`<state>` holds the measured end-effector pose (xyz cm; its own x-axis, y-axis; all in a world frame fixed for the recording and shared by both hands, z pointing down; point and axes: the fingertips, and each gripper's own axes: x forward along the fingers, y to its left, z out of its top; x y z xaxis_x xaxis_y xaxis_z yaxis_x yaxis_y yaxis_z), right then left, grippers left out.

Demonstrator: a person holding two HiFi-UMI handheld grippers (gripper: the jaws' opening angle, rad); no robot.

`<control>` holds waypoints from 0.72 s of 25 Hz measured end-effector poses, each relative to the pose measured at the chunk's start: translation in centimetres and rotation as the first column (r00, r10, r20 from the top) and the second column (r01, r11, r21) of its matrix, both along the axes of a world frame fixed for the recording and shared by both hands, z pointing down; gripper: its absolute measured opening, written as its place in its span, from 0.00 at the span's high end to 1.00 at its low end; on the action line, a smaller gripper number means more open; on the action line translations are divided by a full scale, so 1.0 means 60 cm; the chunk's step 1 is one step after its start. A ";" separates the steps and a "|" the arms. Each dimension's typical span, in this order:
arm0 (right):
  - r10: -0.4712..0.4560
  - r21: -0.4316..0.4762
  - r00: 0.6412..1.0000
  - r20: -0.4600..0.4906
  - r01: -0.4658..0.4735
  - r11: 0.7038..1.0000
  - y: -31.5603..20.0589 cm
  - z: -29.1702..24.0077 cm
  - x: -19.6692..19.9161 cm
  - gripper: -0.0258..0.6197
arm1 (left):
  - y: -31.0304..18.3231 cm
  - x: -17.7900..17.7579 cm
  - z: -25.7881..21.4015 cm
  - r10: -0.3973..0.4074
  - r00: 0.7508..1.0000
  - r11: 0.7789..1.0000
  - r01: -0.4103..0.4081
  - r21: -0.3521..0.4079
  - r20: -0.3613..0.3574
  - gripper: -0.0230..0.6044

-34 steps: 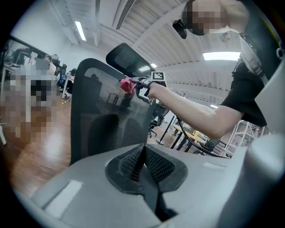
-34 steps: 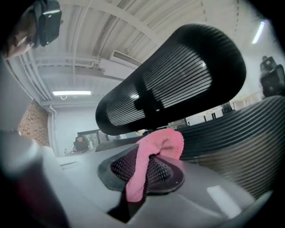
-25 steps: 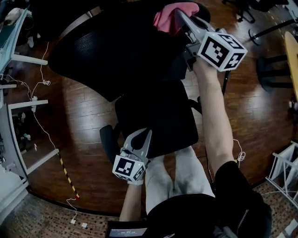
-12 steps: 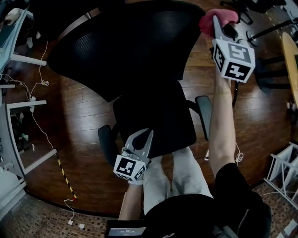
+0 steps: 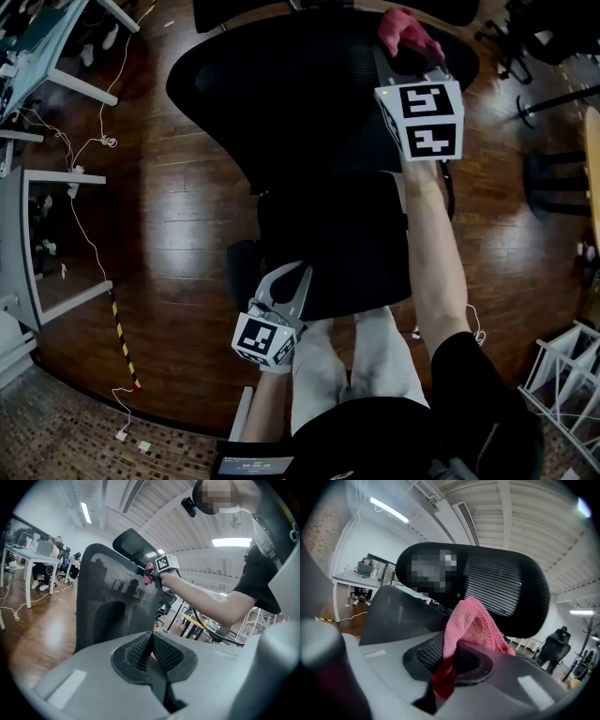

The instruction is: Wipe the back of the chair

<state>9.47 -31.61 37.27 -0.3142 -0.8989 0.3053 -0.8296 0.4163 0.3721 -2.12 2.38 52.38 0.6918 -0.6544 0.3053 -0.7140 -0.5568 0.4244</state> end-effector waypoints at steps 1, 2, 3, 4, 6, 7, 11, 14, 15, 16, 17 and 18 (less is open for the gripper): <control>-0.034 0.000 0.999 0.005 0.034 0.999 0.002 -0.001 -0.036 0.90 | 0.000 -0.014 0.000 -0.009 1.000 1.000 0.009 0.001 0.000 0.98; -0.067 0.000 0.998 0.004 0.067 0.998 0.005 -0.001 -0.073 0.90 | 0.001 -0.027 0.001 -0.017 1.000 1.000 0.017 0.003 0.000 0.98; -0.100 0.001 0.995 0.000 0.100 0.995 0.009 0.000 -0.110 0.90 | 0.004 -0.041 0.003 -0.026 1.000 1.000 0.026 0.005 -0.001 0.98; -0.133 0.001 0.991 -0.007 0.133 0.991 0.014 0.001 -0.146 0.90 | 0.007 -0.054 0.005 -0.036 0.999 0.999 0.036 0.004 -0.001 0.98; -0.195 0.003 0.980 -0.025 0.196 0.981 0.027 0.005 -0.215 0.90 | 0.012 -0.079 0.008 -0.056 0.998 0.998 0.056 -0.003 -0.001 0.98; -0.224 0.004 0.974 -0.032 0.224 0.975 0.033 0.007 -0.247 0.90 | 0.014 -0.090 0.010 -0.064 0.998 0.998 0.064 -0.006 -0.001 0.98; -0.320 0.009 0.947 -0.023 0.320 0.947 0.056 0.012 -0.357 0.90 | 0.024 -0.130 0.025 -0.087 0.996 0.996 0.087 -0.018 0.004 0.98; -0.380 0.012 0.925 -0.008 0.381 0.925 0.075 0.014 -0.416 0.90 | 0.034 -0.153 0.032 -0.102 0.995 0.994 0.102 -0.026 0.005 0.98; -0.400 0.013 0.916 0.002 0.400 0.916 0.080 0.015 -0.431 0.90 | 0.035 -0.159 0.033 -0.106 0.994 0.994 0.107 -0.027 0.005 0.98; -0.419 0.015 0.908 0.010 0.419 0.908 0.084 0.016 -0.445 0.90 | 0.035 -0.165 0.035 -0.110 0.994 0.994 0.110 -0.028 0.005 0.98; -0.435 0.017 0.900 0.017 0.434 0.901 0.087 0.017 -0.457 0.90 | 0.035 -0.169 0.036 -0.113 0.994 0.993 0.113 -0.030 0.006 0.98; -0.446 0.018 0.895 0.023 0.445 0.895 0.090 0.018 -0.466 0.90 | 0.034 -0.172 0.036 -0.113 0.994 0.993 0.114 -0.031 0.007 0.98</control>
